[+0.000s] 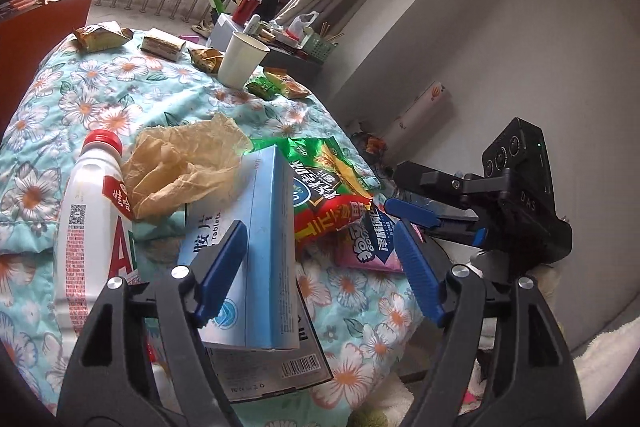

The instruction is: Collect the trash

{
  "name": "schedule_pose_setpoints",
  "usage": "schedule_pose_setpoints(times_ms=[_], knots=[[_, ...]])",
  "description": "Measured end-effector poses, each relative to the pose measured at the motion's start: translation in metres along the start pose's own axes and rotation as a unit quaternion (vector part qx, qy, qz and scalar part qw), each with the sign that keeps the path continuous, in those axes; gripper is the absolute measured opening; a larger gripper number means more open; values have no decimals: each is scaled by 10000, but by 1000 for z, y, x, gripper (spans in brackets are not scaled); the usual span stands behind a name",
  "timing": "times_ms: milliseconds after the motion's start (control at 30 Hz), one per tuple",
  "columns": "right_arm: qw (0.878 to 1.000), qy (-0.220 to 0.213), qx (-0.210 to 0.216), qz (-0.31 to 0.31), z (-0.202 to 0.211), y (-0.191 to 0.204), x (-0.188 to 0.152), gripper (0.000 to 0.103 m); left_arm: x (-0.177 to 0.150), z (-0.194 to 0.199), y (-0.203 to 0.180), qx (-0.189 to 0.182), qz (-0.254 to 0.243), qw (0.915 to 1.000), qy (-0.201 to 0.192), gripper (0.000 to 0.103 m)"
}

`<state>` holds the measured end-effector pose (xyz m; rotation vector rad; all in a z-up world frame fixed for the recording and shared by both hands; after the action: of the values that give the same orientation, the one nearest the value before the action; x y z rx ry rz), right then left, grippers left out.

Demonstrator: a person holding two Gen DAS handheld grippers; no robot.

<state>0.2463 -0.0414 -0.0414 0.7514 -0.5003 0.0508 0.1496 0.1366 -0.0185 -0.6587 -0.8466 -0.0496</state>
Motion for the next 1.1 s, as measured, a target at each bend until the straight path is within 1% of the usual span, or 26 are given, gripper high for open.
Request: schedule_pose_setpoints(times_ms=[100, 167, 267, 367, 400, 433, 500, 600, 667, 733, 800, 833, 867, 900, 967, 1000, 1033, 1067, 1100], knots=[[10000, 65, 54, 44, -5, 5, -2, 95, -9, -5, 0, -94, 56, 9998, 134, 71], [9999, 89, 60, 72, -7, 7, -4, 95, -13, -2, 3, -20, 62, 9999, 150, 71], [9999, 107, 61, 87, -8, 8, -5, 95, -8, 11, 9, 150, 39, 9999, 3, 71], [9999, 110, 83, 27, -8, 5, -6, 95, 8, 22, 19, 493, -48, 9986, -182, 71], [9999, 112, 95, 9, -8, 4, -7, 95, 13, 23, 22, 693, -124, 9974, -170, 71], [9999, 121, 110, 0, -8, 4, -7, 95, 19, 20, 26, 973, -243, 9949, -108, 71], [9998, 155, 150, 3, -9, 5, -9, 95, 30, 11, 32, 1554, -610, 9859, 108, 70], [9997, 188, 178, 44, -8, 7, -11, 95, 43, -10, 41, 1960, -1266, 9713, 467, 70], [9996, 183, 195, 77, -6, 7, -12, 95, 51, -22, 53, 2135, -1496, 9625, 755, 70], [9996, 168, 222, 97, -4, 8, -11, 95, 59, -35, 69, 2046, -1532, 9601, 1131, 69], [9996, 157, 239, 88, -3, 6, -11, 95, 65, -49, 84, 1853, -1466, 9589, 1571, 65], [9995, 159, 253, 73, -3, 5, -11, 95, 65, -55, 90, 1778, -1481, 9566, 1772, 64], [9995, 166, 259, 58, -3, 4, -10, 95, 66, -63, 96, 1752, -1529, 9519, 1996, 64], [9995, 172, 263, 45, -4, 3, -10, 95, 66, -71, 100, 1796, -1606, 9451, 2207, 61], [9994, 181, 279, 23, -5, 1, -10, 95, 61, -88, 106, 1828, -1794, 9284, 2694, 58], [9994, 184, 286, 17, -6, 2, -10, 95, 60, -95, 108, 1808, -1841, 9223, 2878, 56], [9994, 184, 290, 17, -5, 2, -10, 95, 58, -101, 111, 1786, -1851, 9187, 2998, 56], [9994, 179, 291, 19, -5, 1, -10, 95, 59, -105, 113, 1759, -1811, 9172, 3081, 54], [9994, 172, 287, 16, -5, 1, -10, 95, 60, -107, 115, 1747, -1729, 9167, 3151, 47]])
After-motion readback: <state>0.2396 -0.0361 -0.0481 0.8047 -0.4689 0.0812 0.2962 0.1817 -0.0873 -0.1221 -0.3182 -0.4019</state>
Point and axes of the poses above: each gripper's, at about its wrist camera, not at the fingertips, and z roughly against the way its jaws point, y to its left, x to its top, the point moved 5 cm from there along -z, roughly the way its jaws point, and after that the axes turned 5 degrees about -z, right-handed, at the moved point
